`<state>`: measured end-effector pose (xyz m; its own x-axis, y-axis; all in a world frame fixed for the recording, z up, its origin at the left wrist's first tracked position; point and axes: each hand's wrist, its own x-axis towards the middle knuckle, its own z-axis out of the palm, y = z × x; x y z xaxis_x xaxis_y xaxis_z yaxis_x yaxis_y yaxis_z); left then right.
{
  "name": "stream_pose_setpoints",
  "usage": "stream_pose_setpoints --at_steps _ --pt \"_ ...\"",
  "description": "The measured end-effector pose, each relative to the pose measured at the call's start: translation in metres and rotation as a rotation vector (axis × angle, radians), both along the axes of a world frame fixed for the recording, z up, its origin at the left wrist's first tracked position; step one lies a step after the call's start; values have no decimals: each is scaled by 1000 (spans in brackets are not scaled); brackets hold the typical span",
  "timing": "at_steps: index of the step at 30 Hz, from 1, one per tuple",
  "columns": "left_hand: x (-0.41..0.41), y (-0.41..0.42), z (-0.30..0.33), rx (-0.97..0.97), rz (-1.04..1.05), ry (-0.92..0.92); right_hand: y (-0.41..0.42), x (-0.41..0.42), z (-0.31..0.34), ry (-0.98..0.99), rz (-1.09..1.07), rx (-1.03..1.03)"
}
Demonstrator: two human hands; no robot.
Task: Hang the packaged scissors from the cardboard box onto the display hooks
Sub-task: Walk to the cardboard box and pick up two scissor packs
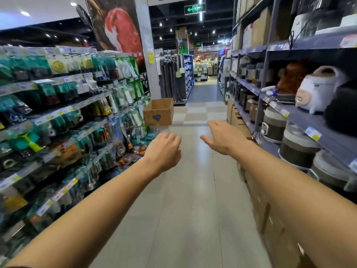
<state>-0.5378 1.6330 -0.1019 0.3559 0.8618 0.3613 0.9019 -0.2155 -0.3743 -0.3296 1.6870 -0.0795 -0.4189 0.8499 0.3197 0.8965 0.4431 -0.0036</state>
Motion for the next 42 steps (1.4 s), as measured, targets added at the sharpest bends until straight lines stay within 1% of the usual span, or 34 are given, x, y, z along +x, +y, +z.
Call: stream_pose_setpoints --at_steps 3,6,9,14,20,22,26,30,35,38,42 --pt "10 77 31 36 62 -18 84 10 16 49 -18 2" --pt "23 149 40 63 89 2 156 16 13 54 -26 8" --pt "31 212 32 46 89 43 213 18 2 36 -7 -23" --pt "35 329 17 32 80 -17 311 30 -9 41 31 15" --pt "33 479 -29 19 103 -32 450 34 -39 -41 11 -14" --pt "26 533 -41 11 115 -60 503 29 -41 -86 13 -27" --pt "10 643 -55 -59 206 -239 607 7 -37 -140 27 -55" --pt "-7 734 -67 -77 219 -220 689 -12 -50 -142 45 -78" --pt "-37 820 -73 -71 207 -223 786 -33 -67 -105 45 -116" --pt "-63 867 -80 -80 199 -240 846 -57 -77 -89 65 -145" --pt "-99 933 -90 -77 230 -220 928 -101 -96 -106 124 -174"
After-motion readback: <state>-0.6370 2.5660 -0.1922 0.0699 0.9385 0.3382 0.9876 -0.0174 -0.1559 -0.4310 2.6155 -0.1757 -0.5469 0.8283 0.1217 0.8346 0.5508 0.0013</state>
